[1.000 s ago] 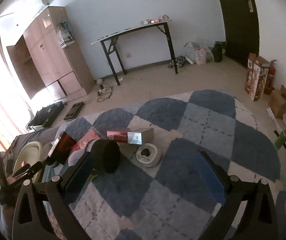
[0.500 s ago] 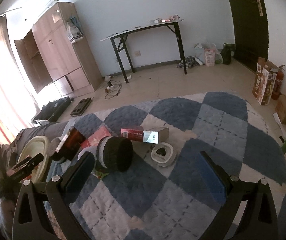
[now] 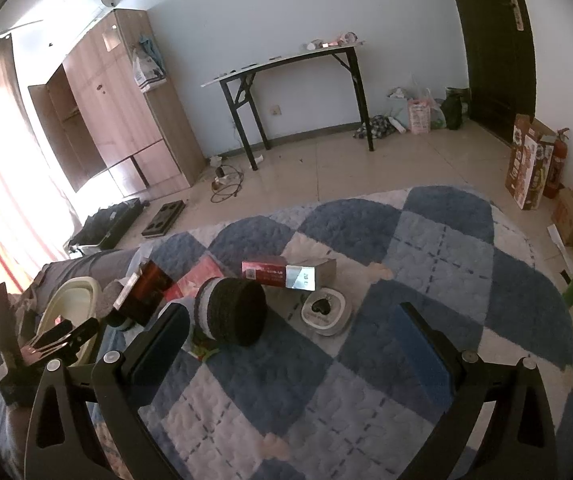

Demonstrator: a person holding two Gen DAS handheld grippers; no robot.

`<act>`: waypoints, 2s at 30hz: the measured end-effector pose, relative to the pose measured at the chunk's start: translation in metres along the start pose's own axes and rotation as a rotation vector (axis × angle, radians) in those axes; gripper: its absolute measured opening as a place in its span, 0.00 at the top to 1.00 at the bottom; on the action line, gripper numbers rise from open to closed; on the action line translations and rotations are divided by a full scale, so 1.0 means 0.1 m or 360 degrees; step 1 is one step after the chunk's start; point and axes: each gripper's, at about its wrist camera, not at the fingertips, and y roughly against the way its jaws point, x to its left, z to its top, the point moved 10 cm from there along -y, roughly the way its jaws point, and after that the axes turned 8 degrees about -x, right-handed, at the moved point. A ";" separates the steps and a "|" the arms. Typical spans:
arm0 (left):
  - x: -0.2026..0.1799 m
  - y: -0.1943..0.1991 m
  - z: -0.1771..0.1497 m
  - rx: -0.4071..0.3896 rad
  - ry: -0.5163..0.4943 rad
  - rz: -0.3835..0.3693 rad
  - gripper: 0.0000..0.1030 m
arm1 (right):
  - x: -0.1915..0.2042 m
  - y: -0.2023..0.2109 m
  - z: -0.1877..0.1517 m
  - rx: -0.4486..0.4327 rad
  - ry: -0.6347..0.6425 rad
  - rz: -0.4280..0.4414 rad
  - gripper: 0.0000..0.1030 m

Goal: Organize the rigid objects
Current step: 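Move both tools back toward the remaining objects on the quilt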

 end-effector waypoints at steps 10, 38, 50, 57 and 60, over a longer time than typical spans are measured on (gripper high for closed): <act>-0.01 -0.01 -0.02 0.0013 -0.0012 -0.0001 0.00 | -0.05 0.02 0.02 0.0007 -0.0022 -0.0023 0.00; -0.02 0.00 -0.03 0.0028 -0.0043 -0.0009 0.00 | -0.04 -0.10 -0.06 0.0049 -0.0012 -0.0045 0.00; -0.15 0.02 -0.03 0.0034 -0.0069 -0.0112 0.00 | -0.10 -0.16 -0.11 0.0078 -0.0023 -0.0065 0.00; -0.16 -0.14 -0.12 0.0044 -0.0072 -0.0112 0.00 | -0.14 -0.22 -0.14 0.0079 -0.0050 -0.0056 0.00; -0.07 -0.16 -0.12 0.0037 -0.0067 -0.0071 0.00 | -0.12 -0.33 -0.21 0.0111 -0.0051 -0.0004 0.00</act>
